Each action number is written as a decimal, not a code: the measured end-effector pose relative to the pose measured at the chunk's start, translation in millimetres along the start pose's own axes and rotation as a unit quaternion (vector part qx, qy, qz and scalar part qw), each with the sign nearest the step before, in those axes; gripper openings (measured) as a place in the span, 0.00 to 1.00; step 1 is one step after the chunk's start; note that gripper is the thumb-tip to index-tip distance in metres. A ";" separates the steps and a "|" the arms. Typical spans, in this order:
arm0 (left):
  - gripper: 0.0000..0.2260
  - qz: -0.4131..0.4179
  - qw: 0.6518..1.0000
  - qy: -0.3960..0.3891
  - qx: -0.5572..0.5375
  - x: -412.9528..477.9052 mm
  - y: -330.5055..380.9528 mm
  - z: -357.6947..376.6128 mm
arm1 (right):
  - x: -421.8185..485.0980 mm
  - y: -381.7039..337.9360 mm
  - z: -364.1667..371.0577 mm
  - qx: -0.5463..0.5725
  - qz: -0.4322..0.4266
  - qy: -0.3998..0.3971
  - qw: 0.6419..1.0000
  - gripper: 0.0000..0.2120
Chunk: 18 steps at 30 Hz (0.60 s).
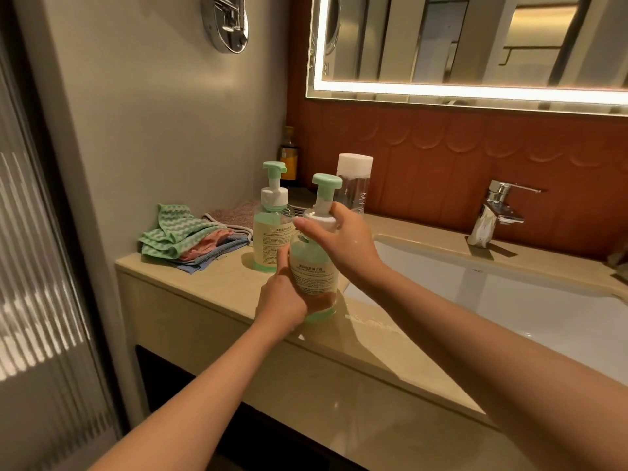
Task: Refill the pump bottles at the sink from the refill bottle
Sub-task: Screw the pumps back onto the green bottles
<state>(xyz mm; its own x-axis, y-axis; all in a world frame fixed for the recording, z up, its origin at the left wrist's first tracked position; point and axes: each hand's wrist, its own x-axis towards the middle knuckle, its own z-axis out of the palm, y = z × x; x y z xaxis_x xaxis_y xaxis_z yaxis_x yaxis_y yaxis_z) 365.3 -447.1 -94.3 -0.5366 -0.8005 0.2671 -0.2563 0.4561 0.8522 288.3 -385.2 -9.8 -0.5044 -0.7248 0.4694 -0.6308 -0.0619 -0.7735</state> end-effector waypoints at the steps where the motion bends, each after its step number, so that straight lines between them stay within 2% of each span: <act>1: 0.48 -0.001 1.000 -0.001 -0.005 -0.1 -0.2 -0.1 | -1.8 0.5 -0.3 -0.036 -0.011 0.025 0.999 0.24; 4: 0.47 0.003 1.000 -0.001 -0.002 -0.5 0.6 -0.7 | 3.3 0.3 -1.1 -0.087 -0.002 0.065 0.994 0.29; 7: 0.47 0.003 1.000 -0.001 0.003 -1.5 0.8 -1.3 | 14.4 -4.8 -1.2 -0.026 0.028 -0.008 0.999 0.38; 8: 0.47 0.005 1.000 0.000 0.005 -1.5 0.8 -0.7 | 16.8 -6.4 -2.8 0.009 0.041 -0.046 0.998 0.37; 10: 0.48 0.009 1.000 0.003 0.010 -1.1 -0.2 -0.4 | 16.5 -9.4 -5.8 0.068 0.065 -0.118 0.989 0.30; 11: 0.48 0.010 1.000 0.002 0.011 -1.0 -0.3 -0.3 | 14.1 -9.6 -6.5 0.079 0.071 -0.129 0.986 0.26; 14: 0.49 0.015 1.000 -0.002 0.004 -0.6 -0.3 -0.6 | 2.7 -6.9 -0.5 0.046 0.047 -0.073 0.995 0.22; 18: 0.46 0.023 1.000 -0.015 0.008 -1.1 0.7 -0.9 | -10.3 2.8 14.8 -0.062 0.010 0.050 0.997 0.24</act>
<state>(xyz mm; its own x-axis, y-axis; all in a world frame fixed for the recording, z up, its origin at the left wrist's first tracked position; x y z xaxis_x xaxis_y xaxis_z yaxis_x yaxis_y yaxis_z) 366.4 -446.3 -93.5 -0.5722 -0.7667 0.2911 -0.2441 0.4981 0.8321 300.5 -388.1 -23.2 -0.5701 -0.6526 0.4991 -0.6852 0.0424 -0.7271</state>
